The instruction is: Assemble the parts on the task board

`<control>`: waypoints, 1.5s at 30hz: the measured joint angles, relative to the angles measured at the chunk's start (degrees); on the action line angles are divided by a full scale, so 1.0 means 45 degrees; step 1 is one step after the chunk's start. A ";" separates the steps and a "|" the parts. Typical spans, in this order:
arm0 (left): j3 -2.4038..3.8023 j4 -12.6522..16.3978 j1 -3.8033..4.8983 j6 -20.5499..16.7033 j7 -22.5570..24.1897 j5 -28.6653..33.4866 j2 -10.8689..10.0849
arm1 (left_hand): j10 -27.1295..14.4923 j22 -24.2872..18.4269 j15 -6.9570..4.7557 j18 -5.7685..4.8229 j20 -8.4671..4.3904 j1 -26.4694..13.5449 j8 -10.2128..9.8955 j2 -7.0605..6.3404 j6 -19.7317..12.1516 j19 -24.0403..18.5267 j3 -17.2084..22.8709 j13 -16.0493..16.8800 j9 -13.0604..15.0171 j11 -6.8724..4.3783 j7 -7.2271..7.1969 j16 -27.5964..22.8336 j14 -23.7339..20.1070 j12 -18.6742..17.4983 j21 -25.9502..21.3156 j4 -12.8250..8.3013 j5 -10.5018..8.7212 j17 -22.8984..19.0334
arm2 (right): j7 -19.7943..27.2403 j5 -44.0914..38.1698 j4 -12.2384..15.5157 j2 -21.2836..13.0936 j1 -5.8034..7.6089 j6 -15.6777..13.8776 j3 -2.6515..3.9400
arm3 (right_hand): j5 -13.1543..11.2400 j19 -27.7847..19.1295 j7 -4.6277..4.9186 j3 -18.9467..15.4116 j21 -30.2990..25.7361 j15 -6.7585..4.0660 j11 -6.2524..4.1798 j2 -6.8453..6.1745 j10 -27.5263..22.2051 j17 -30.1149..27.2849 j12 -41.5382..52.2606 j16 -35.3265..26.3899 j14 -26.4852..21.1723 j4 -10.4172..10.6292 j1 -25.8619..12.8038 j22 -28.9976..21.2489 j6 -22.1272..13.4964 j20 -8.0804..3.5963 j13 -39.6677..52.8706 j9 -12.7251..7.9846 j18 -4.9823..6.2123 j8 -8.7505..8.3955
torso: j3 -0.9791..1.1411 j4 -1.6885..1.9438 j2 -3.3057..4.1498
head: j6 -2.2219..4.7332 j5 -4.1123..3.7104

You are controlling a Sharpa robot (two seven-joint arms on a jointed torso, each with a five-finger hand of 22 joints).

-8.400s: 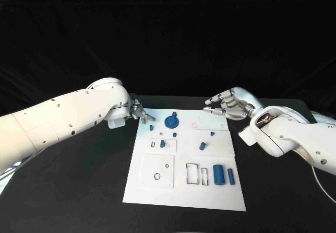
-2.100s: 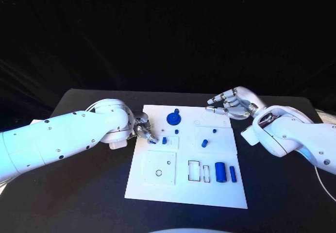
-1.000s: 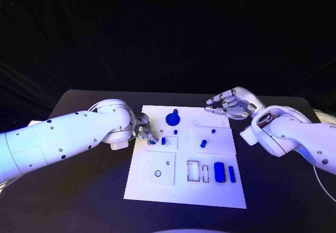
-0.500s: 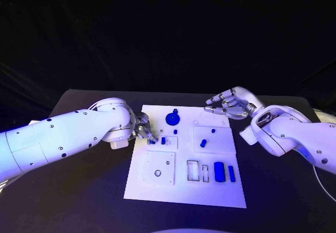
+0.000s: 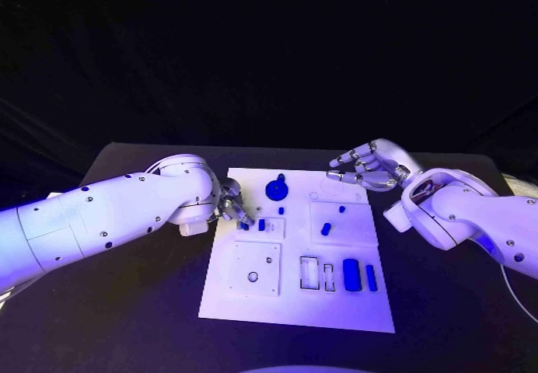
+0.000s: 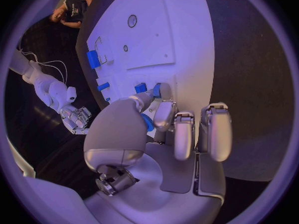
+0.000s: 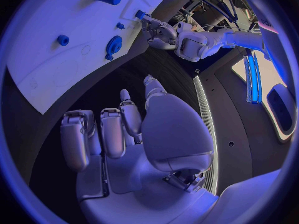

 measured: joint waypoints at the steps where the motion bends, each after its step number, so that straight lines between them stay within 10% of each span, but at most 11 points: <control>1: 0.0000 -0.0028 0.0011 0.0048 -0.0011 -0.0017 0.0028 | -0.0015 0.0000 0.0001 -0.0001 0.0000 0.0000 0.0024 0.0000 0.0000 0.0000 0.0000 0.0000 0.0022 0.0016 0.0000 0.0000 -0.0001 0.0000 0.0000 -0.0001 -0.0001 0.0000 | 0.0000 0.0000 -0.0003 0.0005 -0.0001 0.0006 0.0000 | 0.0000 0.0000 0.0000 0.0000 0.0000 0.0000 0.0000 0.0000 0.0000 0.0000 0.0000 0.0000 0.0000 0.0000 0.0000 0.0000 0.0000 0.0000 0.0000 0.0000 0.0000 0.0000 | -0.0001 0.0000 0.0000 | -0.0004 0.0000; 27: 0.0030 -0.0382 0.0141 0.0981 -0.0038 -0.0283 0.0350 | -0.0066 -0.0001 0.0028 0.0001 0.0001 -0.0081 0.0274 0.0085 -0.0117 -0.0001 0.0002 0.0028 0.0337 0.0015 0.0108 0.0000 -0.0027 0.0096 0.0000 -0.0005 -0.0054 -0.0004 | -0.0006 0.0001 0.0006 -0.0014 -0.0024 0.0133 -0.0002 | 0.0000 0.0000 0.0000 -0.0036 -0.0061 0.0000 -0.0027 0.0000 -0.0028 -0.0003 -0.0024 -0.0053 0.0000 -0.0036 0.0000 -0.0002 0.0000 0.0000 0.0009 -0.0004 0.0000 0.0000 | -0.0015 0.0013 -0.0016 | -0.0046 -0.0021; 45: 0.0029 -0.0720 0.0155 0.1063 -0.0020 -0.0144 0.0496 | 0.0006 -0.0002 -0.0031 0.0001 0.0001 -0.1046 0.0515 -0.0544 0.0113 -0.0001 0.0181 0.0243 0.0392 -0.0057 -0.0121 0.0000 0.0032 0.0340 0.0058 -0.0184 -0.0046 -0.0005 | -0.0007 0.0000 0.0129 -0.0047 -0.0027 0.0152 -0.0002 | 0.0000 0.0000 0.0000 -0.0036 -0.0061 0.0000 -0.0046 0.0000 -0.0047 -0.0005 -0.0083 -0.0052 0.0000 -0.0036 0.0000 -0.0004 0.0000 0.0000 0.0000 -0.0007 0.0000 0.0000 | -0.0016 0.0004 -0.0011 | -0.0065 -0.0010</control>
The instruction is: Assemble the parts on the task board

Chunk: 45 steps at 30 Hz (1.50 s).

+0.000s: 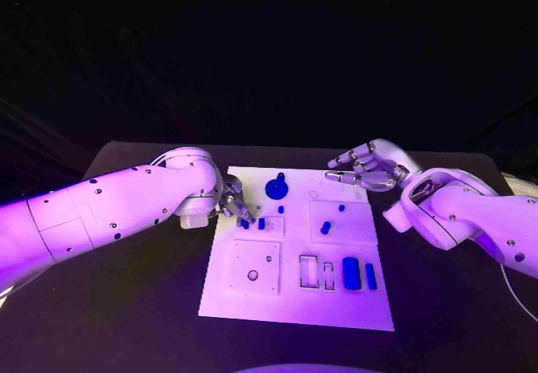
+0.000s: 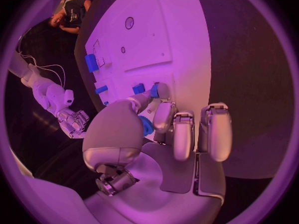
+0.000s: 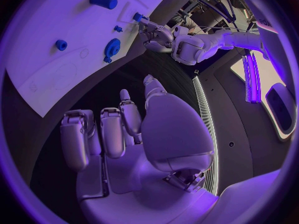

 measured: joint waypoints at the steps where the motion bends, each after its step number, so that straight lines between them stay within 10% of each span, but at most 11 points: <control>1: 0.0002 -0.0019 0.0002 0.0022 -0.0001 0.0004 0.0008 | 0.0001 0.0000 0.0000 0.0000 0.0000 0.0000 0.0003 0.0000 0.0002 0.0000 -0.0012 0.0000 0.0000 -0.0001 -0.0001 0.0000 0.0000 0.0000 0.0000 0.0012 0.0000 0.0000 | 0.0000 0.0000 0.0008 -0.0006 0.0000 0.0000 0.0000 | 0.0000 0.0000 0.0000 0.0000 0.0000 0.0000 0.0000 0.0000 0.0000 0.0000 0.0000 0.0000 0.0000 0.0000 0.0000 0.0000 0.0000 0.0000 0.0000 0.0000 0.0001 0.0000 | 0.0001 -0.0004 0.0001 | -0.0007 -0.0005; 38: -0.0053 -0.0222 0.0048 0.0444 0.0139 -0.0470 0.0168 | 0.0137 -0.0001 -0.0090 -0.0001 -0.0046 -0.0717 0.0075 -0.0416 0.0332 -0.0047 -0.1155 0.0105 -0.0118 -0.0138 -0.0309 0.0000 -0.0005 0.0104 0.0223 0.0306 0.0000 -0.0002 | 0.0005 -0.0009 0.0125 -0.0063 -0.0017 0.0011 0.0000 | 0.0000 0.0000 0.0000 0.0000 0.0000 0.0000 0.0001 0.0000 0.0000 0.0008 0.0002 0.0001 0.0000 0.0000 0.0000 0.0007 0.0000 0.0000 0.0000 0.0005 0.0000 0.0000 | -0.0002 0.0006 -0.0006 | -0.0110 -0.0022; 45: -0.0061 -0.0218 0.0046 0.0480 0.0186 -0.0582 0.0171 | 0.0204 -0.0001 -0.0163 -0.0001 -0.0093 -0.0338 0.0075 -0.0048 0.0400 0.0001 -0.1065 0.0114 -0.0165 -0.0205 -0.0378 0.0000 0.0013 0.0150 0.0223 -0.0036 -0.0002 -0.0003 | 0.0006 -0.0009 0.0123 -0.0058 -0.0026 0.0017 -0.0001 | 0.0000 0.0000 0.0000 0.0000 0.0000 0.0000 0.0001 0.0000 0.0000 0.0007 0.0003 0.0001 0.0000 0.0000 0.0000 0.0006 0.0000 0.0000 0.0004 0.0004 0.0001 0.0000 | -0.0002 0.0006 -0.0010 | -0.0117 -0.0009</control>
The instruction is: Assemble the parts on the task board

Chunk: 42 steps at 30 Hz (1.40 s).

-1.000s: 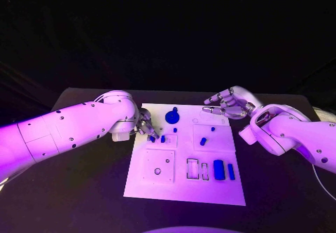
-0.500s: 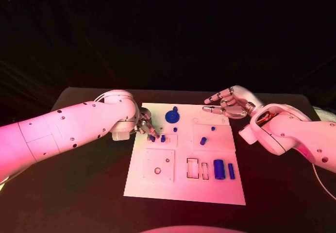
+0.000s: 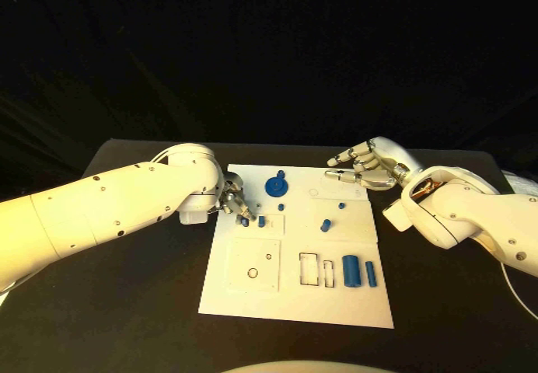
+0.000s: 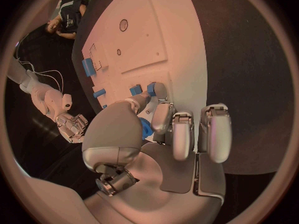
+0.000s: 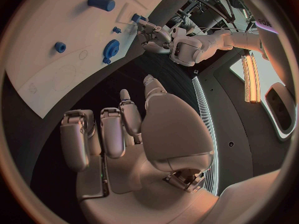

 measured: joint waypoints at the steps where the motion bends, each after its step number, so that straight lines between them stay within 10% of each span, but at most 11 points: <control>1: 0.0000 0.0006 0.0000 0.0002 0.0005 -0.0006 0.0000 | 0.0000 0.0000 -0.0019 -0.0001 0.0000 0.0176 0.0000 0.0004 0.0000 0.0000 0.0048 0.0000 0.0000 0.0000 0.0000 0.0000 -0.0019 0.0000 0.0000 -0.0116 -0.0010 0.0000 | 0.0000 0.0000 -0.0001 0.0000 -0.0002 0.0001 0.0000 | 0.0000 0.0000 0.0000 0.0000 0.0000 0.0000 0.0000 0.0000 0.0000 0.0000 0.0000 0.0000 0.0000 0.0000 0.0000 -0.0001 0.0000 0.0000 0.0001 0.0000 -0.0001 0.0000 | 0.0000 0.0000 0.0000 | 0.0000 0.0000; 24: 0.0011 0.0093 0.0003 -0.0034 0.0187 -0.0026 -0.0021 | -0.0002 -0.0001 -0.0019 -0.0001 0.0001 0.1217 -0.0276 0.0454 -0.0008 -0.0001 -0.0145 -0.0061 0.0002 0.0004 -0.0002 0.0000 -0.0020 0.0000 -0.0001 -0.0798 -0.0023 0.0007 | 0.0003 -0.0001 -0.0005 0.0012 -0.0027 0.0023 0.0000 | 0.0000 0.0000 0.0000 -0.0036 0.0000 0.0000 0.0000 0.0000 0.0000 -0.0003 0.0001 0.0000 0.0000 0.0036 0.0000 -0.0003 0.0000 0.0000 -0.0003 -0.0004 -0.0001 0.0000 | 0.0000 0.0004 0.0005 | 0.0020 0.0004; 31: 0.0011 0.0095 0.0005 -0.0065 0.0205 -0.0037 -0.0057 | -0.0002 -0.0001 -0.0019 0.0000 0.0001 0.1105 -0.0271 0.0690 -0.0053 -0.0001 -0.0794 -0.0081 0.0002 0.0003 -0.0047 0.0000 -0.0020 -0.0049 -0.0001 -0.0430 -0.0022 0.0009 | 0.0004 -0.0002 -0.0007 0.0010 -0.0032 0.0026 0.0000 | 0.0000 0.0000 0.0000 -0.0036 -0.0046 0.0000 0.0001 0.0000 0.0000 -0.0005 0.0002 0.0000 0.0000 0.0036 0.0000 -0.0004 0.0000 0.0000 -0.0003 -0.0004 0.0000 0.0000 | 0.0004 0.0000 0.0007 | 0.0023 0.0012; 42: -0.0021 0.0326 -0.0046 -0.0403 0.0200 -0.0107 -0.0286 | 0.0045 -0.0001 -0.0018 0.0000 0.0001 -0.0684 -0.0266 0.0127 -0.0147 -0.0001 -0.2232 -0.0053 -0.0066 0.0048 -0.0237 0.0000 -0.0020 -0.0049 -0.0001 0.0799 0.0051 0.0007 | 0.0004 -0.0002 -0.0018 0.0005 -0.0036 0.0027 0.0000 | 0.0000 0.0000 0.0000 -0.0036 -0.0047 0.0000 0.0001 0.0000 0.0000 -0.0006 0.0002 0.0000 0.0000 0.0036 0.0000 -0.0005 0.0000 0.0000 0.0007 0.0005 0.0000 0.0000 | 0.0005 -0.0006 0.0009 | 0.0022 -0.0005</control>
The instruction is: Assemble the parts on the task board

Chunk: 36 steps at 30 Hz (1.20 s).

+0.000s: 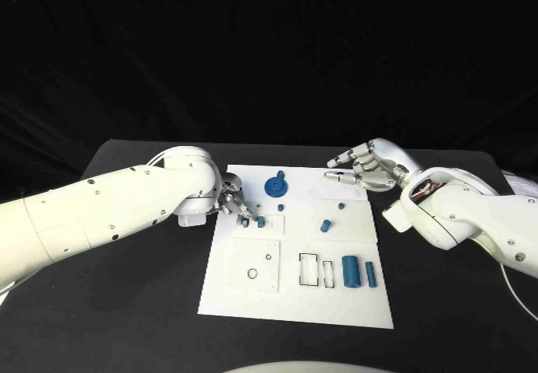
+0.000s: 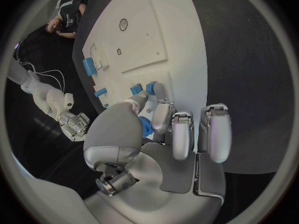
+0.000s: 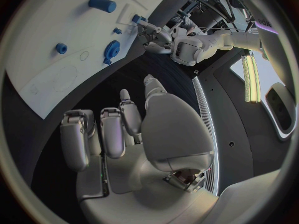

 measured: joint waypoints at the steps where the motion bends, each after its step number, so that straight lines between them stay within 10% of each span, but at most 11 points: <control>1: -0.0002 0.0037 -0.0005 -0.0039 0.0002 0.0009 -0.0033 | 0.0000 0.0000 0.0000 0.0000 0.0000 -0.0053 -0.0001 -0.0013 -0.0046 0.0000 -0.0088 0.0013 0.0000 0.0000 -0.0045 0.0000 0.0000 0.0000 0.0000 0.0088 0.0000 0.0000 | 0.0000 0.0000 -0.0003 0.0000 0.0000 0.0000 0.0000 | 0.0000 0.0000 0.0000 0.0000 0.0000 0.0000 0.0000 0.0000 0.0000 0.0000 0.0000 0.0000 0.0000 0.0000 0.0000 0.0000 0.0000 0.0000 0.0000 0.0000 0.0000 0.0000 | 0.0000 0.0001 0.0000 | 0.0000 -0.0005; 36: -0.0090 0.1155 -0.0180 -0.0877 -0.0289 0.0301 -0.1089 | -0.0001 0.0000 0.0001 -0.0001 0.0001 -0.0090 -0.0228 -0.0057 -0.0112 0.0000 -0.0337 0.0001 -0.0015 0.0000 -0.0148 0.0000 0.0000 0.0000 -0.0001 0.0340 -0.0012 -0.0004 | -0.0002 0.0000 -0.0051 0.0001 -0.0077 0.0021 -0.0002 | 0.0000 0.0000 0.0000 0.0001 0.0001 0.0000 0.0000 0.0000 0.0000 0.0008 -0.0021 0.0000 0.0000 -0.0001 0.0000 0.0008 0.0000 0.0000 0.0000 -0.0006 0.0000 0.0000 | -0.0005 0.0010 -0.0006 | 0.0035 0.0063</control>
